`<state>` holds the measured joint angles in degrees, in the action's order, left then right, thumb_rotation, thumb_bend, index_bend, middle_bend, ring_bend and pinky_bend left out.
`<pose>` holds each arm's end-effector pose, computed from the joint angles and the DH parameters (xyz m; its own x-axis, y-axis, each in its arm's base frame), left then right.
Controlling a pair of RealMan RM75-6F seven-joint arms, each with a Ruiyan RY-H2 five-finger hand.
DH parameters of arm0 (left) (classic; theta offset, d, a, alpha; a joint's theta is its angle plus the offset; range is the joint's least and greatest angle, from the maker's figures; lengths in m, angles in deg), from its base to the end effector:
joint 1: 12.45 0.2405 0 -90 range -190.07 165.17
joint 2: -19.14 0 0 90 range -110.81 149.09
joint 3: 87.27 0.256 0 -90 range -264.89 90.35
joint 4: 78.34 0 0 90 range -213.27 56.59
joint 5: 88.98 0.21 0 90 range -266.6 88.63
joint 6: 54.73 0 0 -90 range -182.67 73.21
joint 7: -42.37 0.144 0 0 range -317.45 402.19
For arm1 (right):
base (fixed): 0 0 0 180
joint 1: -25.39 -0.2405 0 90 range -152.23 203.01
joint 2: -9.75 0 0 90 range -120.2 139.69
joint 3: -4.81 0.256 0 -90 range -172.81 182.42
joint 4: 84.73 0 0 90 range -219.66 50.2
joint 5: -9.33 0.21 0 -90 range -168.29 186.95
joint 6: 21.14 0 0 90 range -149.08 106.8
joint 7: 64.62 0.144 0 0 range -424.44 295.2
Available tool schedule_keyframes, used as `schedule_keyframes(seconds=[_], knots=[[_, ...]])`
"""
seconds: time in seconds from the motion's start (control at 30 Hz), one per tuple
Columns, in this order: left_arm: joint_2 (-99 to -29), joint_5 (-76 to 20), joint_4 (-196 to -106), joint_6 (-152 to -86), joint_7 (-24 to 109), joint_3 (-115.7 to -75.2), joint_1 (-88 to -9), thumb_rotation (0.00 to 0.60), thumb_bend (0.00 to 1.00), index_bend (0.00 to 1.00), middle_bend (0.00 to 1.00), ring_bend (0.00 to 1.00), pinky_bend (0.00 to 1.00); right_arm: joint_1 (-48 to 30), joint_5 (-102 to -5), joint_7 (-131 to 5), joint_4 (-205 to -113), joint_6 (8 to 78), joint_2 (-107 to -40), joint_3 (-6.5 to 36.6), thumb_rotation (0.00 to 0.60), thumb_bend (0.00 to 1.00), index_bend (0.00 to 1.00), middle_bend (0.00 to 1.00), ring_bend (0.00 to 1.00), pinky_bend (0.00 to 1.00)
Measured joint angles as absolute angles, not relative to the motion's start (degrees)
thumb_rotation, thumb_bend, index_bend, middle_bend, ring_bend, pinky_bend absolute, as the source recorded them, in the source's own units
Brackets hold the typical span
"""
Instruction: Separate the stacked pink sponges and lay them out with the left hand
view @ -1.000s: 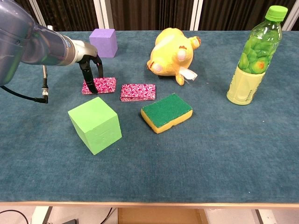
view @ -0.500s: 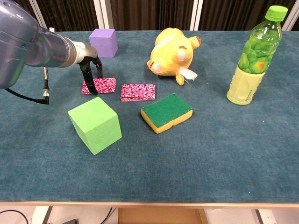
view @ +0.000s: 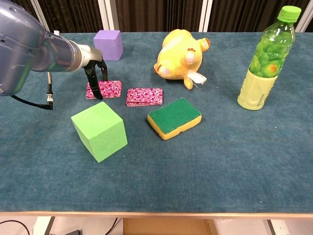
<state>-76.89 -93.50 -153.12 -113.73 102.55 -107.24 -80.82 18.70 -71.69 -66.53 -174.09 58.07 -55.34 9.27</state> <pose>-0.0875 0.4199 -0.0361 0.4777 0.4892 0.7297 0.8207 0.0479 -0.5694 -0.3287 -0.1973 0.1546 0.4420 -0.0620 0.8949 -0.8942 0.0490 0.4450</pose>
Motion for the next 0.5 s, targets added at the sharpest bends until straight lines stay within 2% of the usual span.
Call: schedule_keyframes(seconds=[0.5], knots=[[-77.4,-93.1,-152.9,-114.5,103.3,-107.8,-80.7,0.600,0.21,0.44,0.12,0.00,0.00,18.6,-71.7,-66.4,-174.2,57.9,-55.3,9.2,0.600,0.19,0.00,0.08,0.16,0.22]])
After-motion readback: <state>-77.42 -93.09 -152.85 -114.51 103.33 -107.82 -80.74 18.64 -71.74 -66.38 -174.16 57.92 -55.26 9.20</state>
